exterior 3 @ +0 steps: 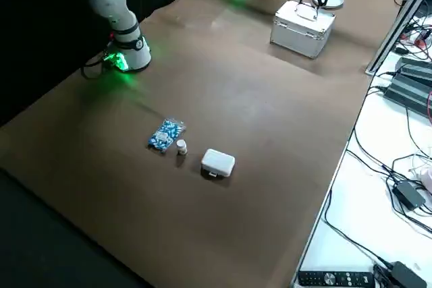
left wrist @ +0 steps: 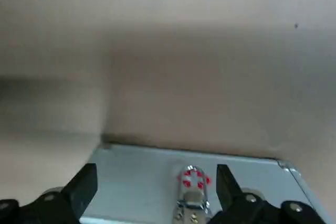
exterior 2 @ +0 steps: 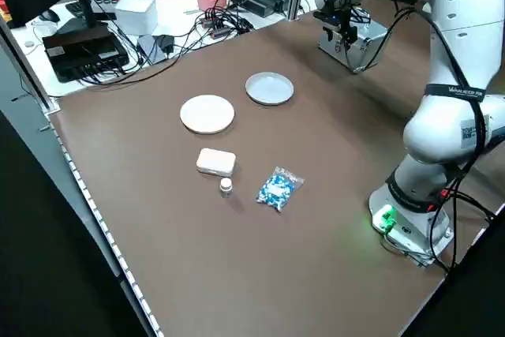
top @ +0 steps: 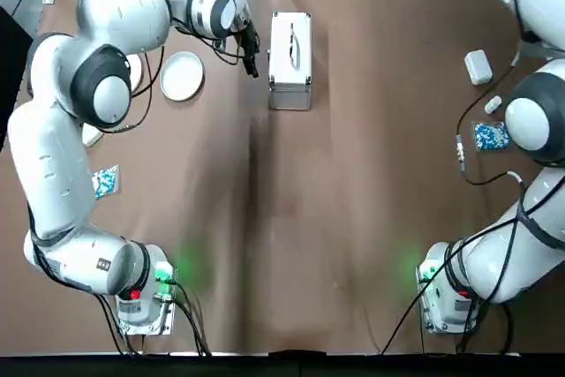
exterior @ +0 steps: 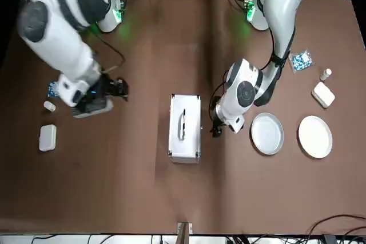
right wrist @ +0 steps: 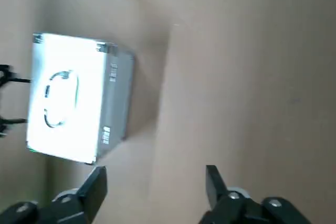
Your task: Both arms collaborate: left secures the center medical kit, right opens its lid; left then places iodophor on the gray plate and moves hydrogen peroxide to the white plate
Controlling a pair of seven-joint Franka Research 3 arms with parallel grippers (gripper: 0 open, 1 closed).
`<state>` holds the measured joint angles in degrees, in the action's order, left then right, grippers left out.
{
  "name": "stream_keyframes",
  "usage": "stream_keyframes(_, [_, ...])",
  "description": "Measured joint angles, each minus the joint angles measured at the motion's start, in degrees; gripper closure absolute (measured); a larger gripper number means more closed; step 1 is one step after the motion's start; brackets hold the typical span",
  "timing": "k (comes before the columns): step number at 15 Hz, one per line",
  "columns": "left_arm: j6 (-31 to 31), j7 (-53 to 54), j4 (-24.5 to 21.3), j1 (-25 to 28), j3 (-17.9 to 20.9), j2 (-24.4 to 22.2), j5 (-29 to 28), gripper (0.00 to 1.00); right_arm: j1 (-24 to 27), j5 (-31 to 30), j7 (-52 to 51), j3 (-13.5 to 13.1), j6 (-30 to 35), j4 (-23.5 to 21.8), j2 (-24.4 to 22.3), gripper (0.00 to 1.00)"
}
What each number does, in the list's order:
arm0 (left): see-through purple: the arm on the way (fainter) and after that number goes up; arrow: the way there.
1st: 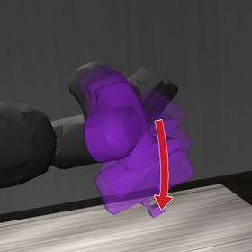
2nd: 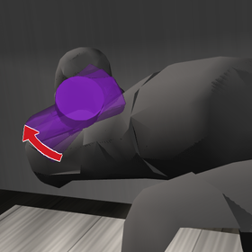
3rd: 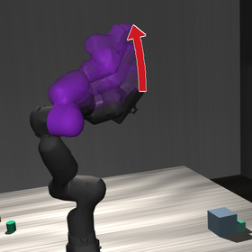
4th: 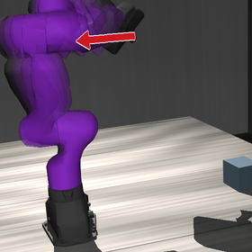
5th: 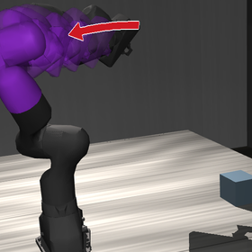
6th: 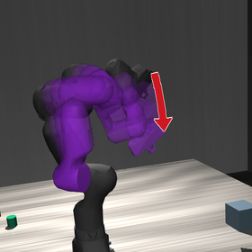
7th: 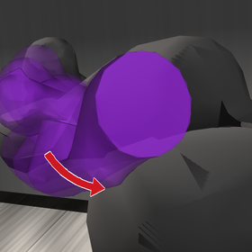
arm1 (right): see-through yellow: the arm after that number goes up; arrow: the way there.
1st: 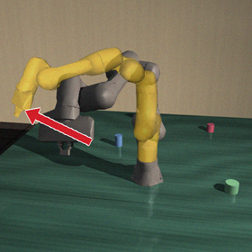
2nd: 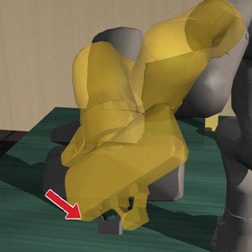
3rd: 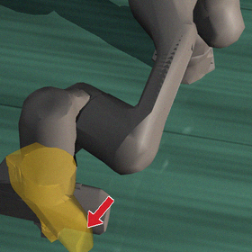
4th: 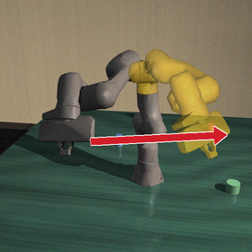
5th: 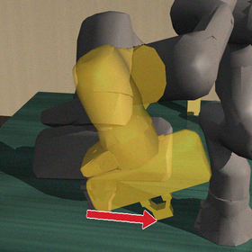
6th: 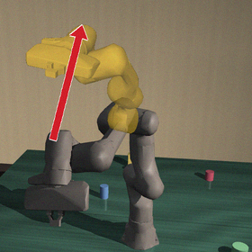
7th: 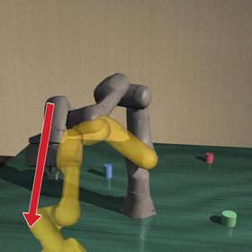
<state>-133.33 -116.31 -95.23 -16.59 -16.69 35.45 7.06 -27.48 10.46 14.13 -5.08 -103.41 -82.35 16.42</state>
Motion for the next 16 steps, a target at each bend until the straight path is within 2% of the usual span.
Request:
stream_keyframes(1, [-0.3, -1.1, 1.4, -0.7, 0.0, 1.2, 0.0, 0.0, -0.9, 1.1, 1.1, 0.0, -1.3, 0.0, 0.9, 0.24])
stream_keyframes(5, [-0.8, -3.4, 5.2, -2.2, 0.0, 4.4, 0.0, 0.0, -4.3, 2.4, 6.0, 0.0, -4.9, 0.1, 3.7, 0.31])
stream_keyframes(11, [-1.1, -3.4, 5.8, -2.1, 0.1, 4.6, 0.0, 0.0, -9.9, 2.4, 12.9, 0.0, -7.7, 0.3, 6.5, 0.34])
stream_keyframes(16, [-1.1, -3.7, 5.8, -2.3, 0.1, 5.4, 0.0, 0.05, -12.5, 2.4, 15.7, 0.0, -14.0, 0.3, 9.8, 0.44])
